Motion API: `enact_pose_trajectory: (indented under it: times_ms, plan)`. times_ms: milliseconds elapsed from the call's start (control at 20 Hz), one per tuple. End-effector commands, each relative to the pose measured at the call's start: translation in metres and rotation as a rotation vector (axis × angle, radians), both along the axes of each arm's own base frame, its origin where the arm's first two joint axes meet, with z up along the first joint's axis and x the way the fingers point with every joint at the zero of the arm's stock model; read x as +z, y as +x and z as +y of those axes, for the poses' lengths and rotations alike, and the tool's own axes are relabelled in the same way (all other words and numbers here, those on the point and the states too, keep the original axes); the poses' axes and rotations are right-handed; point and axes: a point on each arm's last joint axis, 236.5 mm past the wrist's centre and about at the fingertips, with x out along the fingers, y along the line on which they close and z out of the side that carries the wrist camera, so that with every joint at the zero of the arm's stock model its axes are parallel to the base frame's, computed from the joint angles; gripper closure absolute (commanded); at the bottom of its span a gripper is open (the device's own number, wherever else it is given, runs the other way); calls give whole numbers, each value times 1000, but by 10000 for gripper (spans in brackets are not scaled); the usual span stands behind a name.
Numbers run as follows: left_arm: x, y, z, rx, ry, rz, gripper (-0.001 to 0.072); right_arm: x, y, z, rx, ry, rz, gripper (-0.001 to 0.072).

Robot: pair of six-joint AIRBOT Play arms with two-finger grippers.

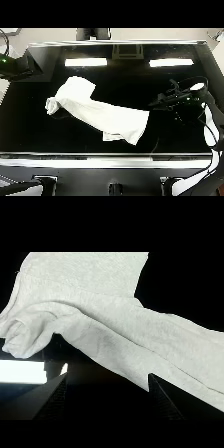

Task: Fold the clothes and pants, and hang the long-sleeved shirts on hangers.

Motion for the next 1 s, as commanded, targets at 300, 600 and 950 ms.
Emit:
enact_pose_trajectory:
  times_ms: [300,600,950]
  plan:
    - [-4,2,2,2,4,10,126,-27,-3,11,31,-6,27,160]
    - [-4,2,2,3,4,10,125,-39,-15,44,127,-33,49,161]
    - [-10,2,24,53,18,32,125,-48,-32,43,177,-90,108,306]
